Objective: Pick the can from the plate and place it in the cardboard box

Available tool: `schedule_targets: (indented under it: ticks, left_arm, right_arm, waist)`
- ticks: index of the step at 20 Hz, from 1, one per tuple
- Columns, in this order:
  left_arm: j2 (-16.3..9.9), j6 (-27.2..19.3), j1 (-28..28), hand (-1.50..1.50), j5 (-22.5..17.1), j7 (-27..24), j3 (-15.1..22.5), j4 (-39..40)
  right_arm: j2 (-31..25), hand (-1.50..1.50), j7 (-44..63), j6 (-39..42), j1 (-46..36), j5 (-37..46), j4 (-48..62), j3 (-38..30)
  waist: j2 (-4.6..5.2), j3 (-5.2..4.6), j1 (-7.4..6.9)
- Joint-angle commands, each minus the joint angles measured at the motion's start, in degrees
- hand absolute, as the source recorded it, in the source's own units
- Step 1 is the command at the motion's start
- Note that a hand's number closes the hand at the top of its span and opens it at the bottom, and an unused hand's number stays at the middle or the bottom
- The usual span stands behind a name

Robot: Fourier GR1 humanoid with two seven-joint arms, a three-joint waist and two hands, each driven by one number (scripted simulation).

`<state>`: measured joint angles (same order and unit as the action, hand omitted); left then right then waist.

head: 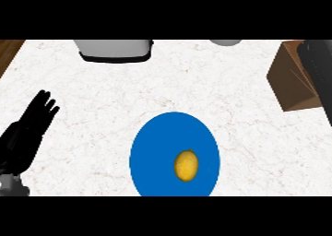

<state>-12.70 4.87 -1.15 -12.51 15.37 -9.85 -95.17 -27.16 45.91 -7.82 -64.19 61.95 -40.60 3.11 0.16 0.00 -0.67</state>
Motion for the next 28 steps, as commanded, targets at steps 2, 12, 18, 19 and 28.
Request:
schedule_targets:
  ticks: [2, 12, 18, 19, 28]
  left_arm:
    - [0.3, 0.0, -2.7, 0.0, 0.3, -1.6, -0.6, 3.0]
    - [-1.6, 1.8, -1.8, 0.0, -1.0, 1.0, -1.7, 1.2]
    - [-1.1, 2.5, -1.2, 0.0, -0.4, -1.7, -2.1, 3.6]
    - [-1.7, 3.7, 0.8, 0.0, -1.7, -1.1, -3.0, 1.9]
    - [0.1, 2.4, 1.8, 0.0, -1.0, -0.5, -1.7, 0.2]
  right_arm:
    - [-1.6, 1.5, -7.4, -5.0, 0.9, -1.3, 7.3, -3.9]
    - [-0.8, 1.5, -9.7, -8.6, 7.5, -7.2, 16.0, -11.2]
    - [-2.0, -1.5, -21.4, -9.1, 8.8, -12.1, 19.5, -15.2]
    - [0.4, -1.5, -21.9, -10.9, 11.7, -12.8, 16.3, -14.9]
    - [2.7, -1.5, -29.7, -30.5, 15.5, -23.6, 5.3, -25.6]
  waist:
    - [0.26, 0.0, -0.32]
    - [0.33, 0.05, -0.59]
    - [0.49, 0.06, -0.89]
    - [0.1, 0.04, -0.33]
    - [-0.08, 0.1, 0.38]
